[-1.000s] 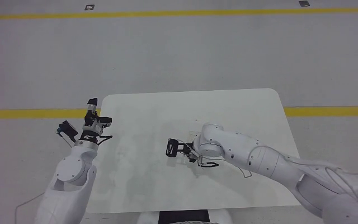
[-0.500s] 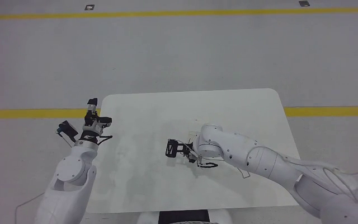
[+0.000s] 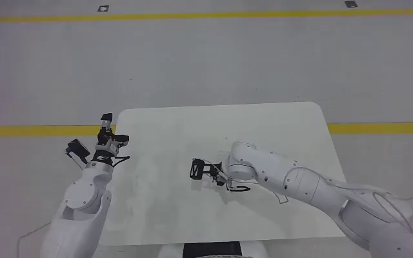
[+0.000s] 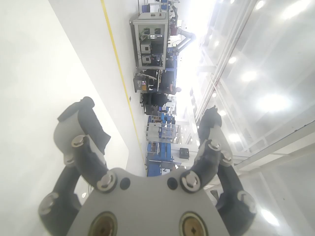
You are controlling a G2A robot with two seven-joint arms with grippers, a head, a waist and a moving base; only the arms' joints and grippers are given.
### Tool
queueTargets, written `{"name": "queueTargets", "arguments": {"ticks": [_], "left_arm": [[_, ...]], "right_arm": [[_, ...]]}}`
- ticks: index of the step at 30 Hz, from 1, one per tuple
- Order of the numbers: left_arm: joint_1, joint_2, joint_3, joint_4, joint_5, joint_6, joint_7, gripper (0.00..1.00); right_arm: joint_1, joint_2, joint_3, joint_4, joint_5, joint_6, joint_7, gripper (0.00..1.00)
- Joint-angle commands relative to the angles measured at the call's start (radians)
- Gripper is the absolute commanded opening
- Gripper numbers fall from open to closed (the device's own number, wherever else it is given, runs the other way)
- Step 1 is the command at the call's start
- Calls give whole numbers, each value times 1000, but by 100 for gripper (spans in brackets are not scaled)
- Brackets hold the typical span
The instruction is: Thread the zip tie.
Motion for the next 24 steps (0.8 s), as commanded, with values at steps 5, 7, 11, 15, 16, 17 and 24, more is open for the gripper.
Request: {"name": "queueTargets", "arguments": {"ticks": [5,7,11,15,16,17,24], "left_arm": [[0,0,0,0,0,0,0,100],[0,0,0,0,0,0,0,100],[0,0,0,0,0,0,0,100],[0,0,0,0,0,0,0,100],[0,0,0,0,0,0,0,100],[0,0,0,0,0,0,0,100],[0,0,0,0,0,0,0,100]], "right_arm": [[10,11,0,-24,-2,0,0,0],[13,16,0,-35,-4,0,-1,0],[20,28,2,-58,-8,0,-4,0],[21,43,11,-80,-16,0,-6,0],[21,48,15,-88,-19,0,-6,0],[19,51,18,-94,-22,0,-5,0],[6,74,45,-143,-50,0,8,0]]}}
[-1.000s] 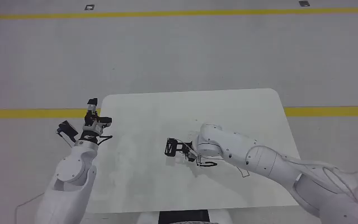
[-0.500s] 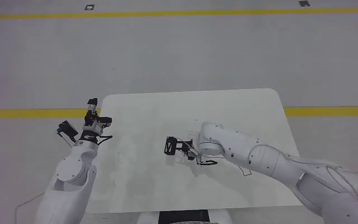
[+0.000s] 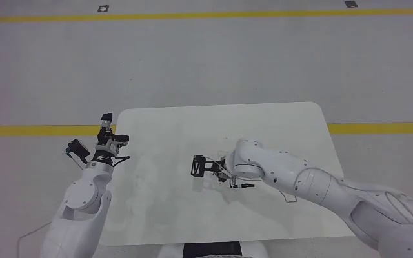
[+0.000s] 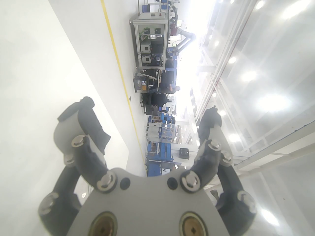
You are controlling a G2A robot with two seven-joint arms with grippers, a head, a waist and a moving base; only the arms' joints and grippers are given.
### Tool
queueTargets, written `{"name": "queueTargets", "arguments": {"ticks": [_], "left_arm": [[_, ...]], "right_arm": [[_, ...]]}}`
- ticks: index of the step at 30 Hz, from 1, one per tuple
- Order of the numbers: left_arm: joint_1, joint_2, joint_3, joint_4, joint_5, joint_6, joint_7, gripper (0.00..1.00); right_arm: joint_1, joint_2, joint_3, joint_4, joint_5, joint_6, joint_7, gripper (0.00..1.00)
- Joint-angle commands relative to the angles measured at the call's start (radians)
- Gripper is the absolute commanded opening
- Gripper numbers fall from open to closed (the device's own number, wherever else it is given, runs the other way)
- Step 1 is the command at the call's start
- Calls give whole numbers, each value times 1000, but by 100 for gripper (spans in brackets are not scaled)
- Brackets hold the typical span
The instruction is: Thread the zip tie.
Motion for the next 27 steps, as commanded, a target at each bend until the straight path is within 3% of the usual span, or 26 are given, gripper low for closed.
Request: {"name": "queueTargets", "arguments": {"ticks": [1,27], "left_arm": [[0,0,0,0,0,0,0,100],[0,0,0,0,0,0,0,100]], "right_arm": [[-4,5,8,-12,-8,0,4,0],[-83,76,161,-166,-108,0,54,0]]}}
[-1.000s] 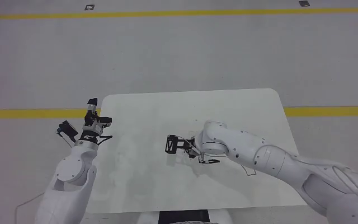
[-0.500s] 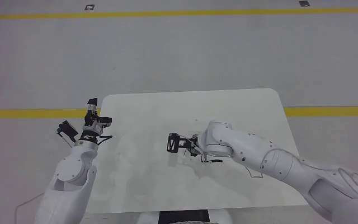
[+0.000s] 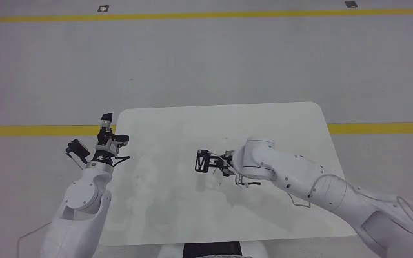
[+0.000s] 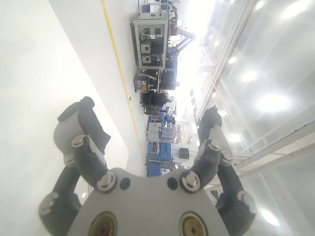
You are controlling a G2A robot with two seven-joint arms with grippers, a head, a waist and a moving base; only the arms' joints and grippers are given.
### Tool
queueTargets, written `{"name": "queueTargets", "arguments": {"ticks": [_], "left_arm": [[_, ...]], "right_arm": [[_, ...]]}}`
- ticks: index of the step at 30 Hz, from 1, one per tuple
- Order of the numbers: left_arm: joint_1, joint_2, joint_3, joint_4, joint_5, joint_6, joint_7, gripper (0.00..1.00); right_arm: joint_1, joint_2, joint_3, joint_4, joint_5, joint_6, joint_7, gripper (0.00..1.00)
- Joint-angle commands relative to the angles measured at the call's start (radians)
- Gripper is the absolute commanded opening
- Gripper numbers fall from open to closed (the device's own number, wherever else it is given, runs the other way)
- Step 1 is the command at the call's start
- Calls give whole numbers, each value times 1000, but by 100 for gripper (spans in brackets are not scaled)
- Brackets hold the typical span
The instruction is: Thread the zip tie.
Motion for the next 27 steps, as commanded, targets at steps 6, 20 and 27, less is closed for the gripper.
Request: {"name": "queueTargets", "arguments": {"ticks": [6,20,27], "left_arm": [[0,0,0,0,0,0,0,100],[0,0,0,0,0,0,0,100],[0,0,0,0,0,0,0,100]], "right_arm": [[-12,16,37,-27,-23,0,18,0],[-25,25,52,-24,-37,0,37,0],[-28,5,-12,67,20,0,-22,0]]}}
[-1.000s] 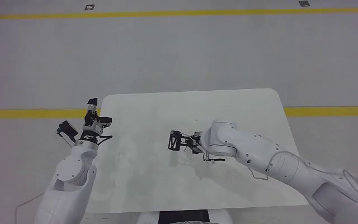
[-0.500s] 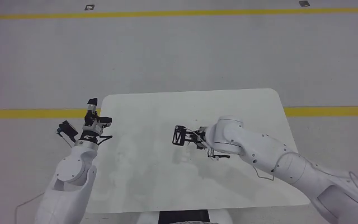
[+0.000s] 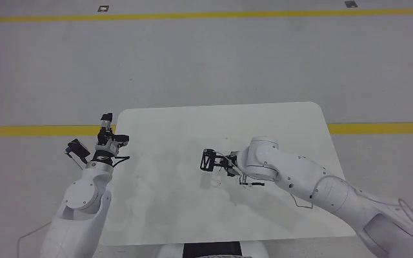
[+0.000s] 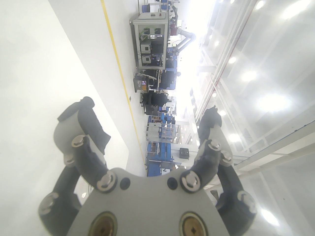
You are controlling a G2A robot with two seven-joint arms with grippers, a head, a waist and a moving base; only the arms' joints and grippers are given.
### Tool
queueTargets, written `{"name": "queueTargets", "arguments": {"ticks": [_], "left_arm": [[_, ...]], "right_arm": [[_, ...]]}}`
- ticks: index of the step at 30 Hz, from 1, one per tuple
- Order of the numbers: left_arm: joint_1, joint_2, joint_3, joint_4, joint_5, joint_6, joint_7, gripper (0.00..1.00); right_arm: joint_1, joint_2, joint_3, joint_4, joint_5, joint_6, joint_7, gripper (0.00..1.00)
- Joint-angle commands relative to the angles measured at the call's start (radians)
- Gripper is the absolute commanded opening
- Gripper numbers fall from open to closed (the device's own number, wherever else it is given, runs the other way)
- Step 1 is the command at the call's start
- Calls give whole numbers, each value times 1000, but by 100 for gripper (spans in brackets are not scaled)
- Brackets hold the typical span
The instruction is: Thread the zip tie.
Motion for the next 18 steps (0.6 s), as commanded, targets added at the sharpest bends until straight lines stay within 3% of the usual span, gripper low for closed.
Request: {"name": "queueTargets", "arguments": {"ticks": [1,10,18], "left_arm": [[0,0,0,0,0,0,0,100],[0,0,0,0,0,0,0,100],[0,0,0,0,0,0,0,100]], "right_arm": [[8,-9,-26,26,14,0,-16,0],[61,-45,-109,106,74,0,-67,0],[95,-61,-155,126,115,0,-73,0]]}}
